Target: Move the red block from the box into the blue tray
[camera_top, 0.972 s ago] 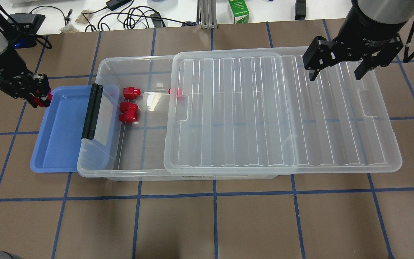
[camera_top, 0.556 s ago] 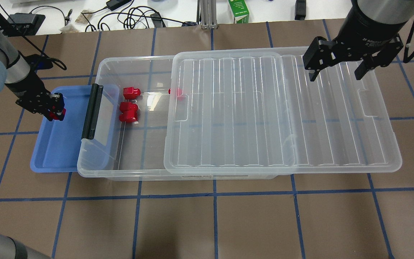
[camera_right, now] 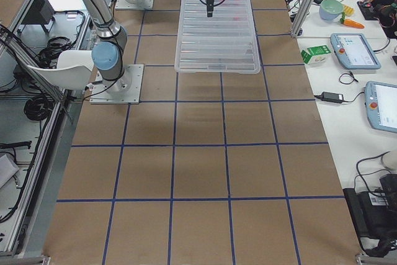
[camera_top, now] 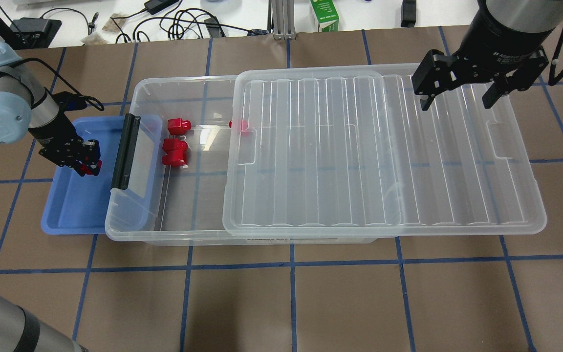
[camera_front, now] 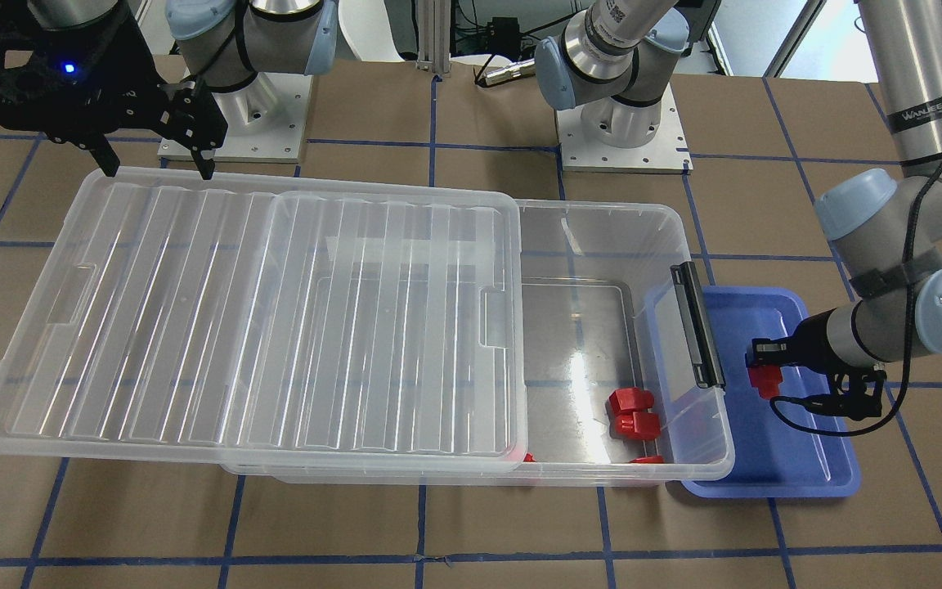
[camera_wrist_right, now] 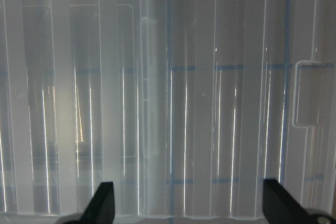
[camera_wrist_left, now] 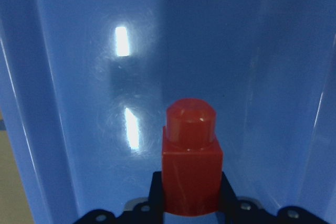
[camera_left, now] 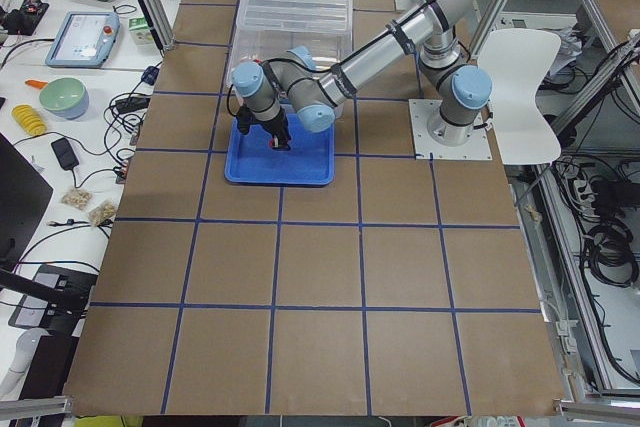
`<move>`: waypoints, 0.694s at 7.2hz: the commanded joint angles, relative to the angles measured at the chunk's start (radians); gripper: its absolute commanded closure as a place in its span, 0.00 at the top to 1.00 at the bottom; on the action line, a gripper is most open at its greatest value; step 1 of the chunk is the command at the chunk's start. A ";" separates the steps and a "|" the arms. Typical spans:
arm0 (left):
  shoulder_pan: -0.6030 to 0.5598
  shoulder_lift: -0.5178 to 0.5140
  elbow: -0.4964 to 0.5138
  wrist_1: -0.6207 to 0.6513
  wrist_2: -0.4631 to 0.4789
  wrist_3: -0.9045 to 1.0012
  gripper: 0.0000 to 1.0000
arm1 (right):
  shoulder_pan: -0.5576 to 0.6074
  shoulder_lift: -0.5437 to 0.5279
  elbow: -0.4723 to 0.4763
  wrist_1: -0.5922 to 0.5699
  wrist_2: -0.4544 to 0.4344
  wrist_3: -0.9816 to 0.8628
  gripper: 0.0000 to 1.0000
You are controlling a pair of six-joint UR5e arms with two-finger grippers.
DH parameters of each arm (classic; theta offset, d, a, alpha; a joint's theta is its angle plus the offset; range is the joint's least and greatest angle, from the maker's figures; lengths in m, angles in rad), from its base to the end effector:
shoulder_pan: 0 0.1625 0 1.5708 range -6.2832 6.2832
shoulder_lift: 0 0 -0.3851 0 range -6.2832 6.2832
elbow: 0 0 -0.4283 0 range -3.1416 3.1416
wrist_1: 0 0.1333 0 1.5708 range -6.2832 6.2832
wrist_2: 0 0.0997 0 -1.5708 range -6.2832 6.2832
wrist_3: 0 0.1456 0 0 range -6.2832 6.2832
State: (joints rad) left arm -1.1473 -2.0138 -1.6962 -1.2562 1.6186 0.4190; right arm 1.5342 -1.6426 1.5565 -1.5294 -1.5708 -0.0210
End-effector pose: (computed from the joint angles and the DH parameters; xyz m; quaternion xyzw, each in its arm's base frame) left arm 0.1256 -0.5862 0.1141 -0.0008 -0.9917 -0.1252 0.0301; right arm 0.1147 -0.5097 0.4424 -0.0078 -0.9997 0.0223 0.0006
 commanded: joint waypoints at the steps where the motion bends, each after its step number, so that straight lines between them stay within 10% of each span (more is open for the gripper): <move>1: -0.003 -0.025 0.001 0.014 -0.002 -0.029 0.00 | -0.009 0.001 0.000 0.002 -0.006 -0.031 1.00; 4: -0.003 -0.052 0.001 0.020 0.000 -0.022 0.05 | -0.133 -0.005 -0.013 0.021 -0.083 -0.217 1.00; 5: -0.003 -0.054 0.001 0.018 0.000 -0.028 0.45 | -0.210 -0.012 -0.013 0.021 -0.084 -0.378 1.00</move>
State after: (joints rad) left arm -1.1505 -2.0611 -1.6955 -1.2374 1.6182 0.3966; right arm 1.4098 -1.6475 1.5440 -1.5106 -1.6498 -0.2393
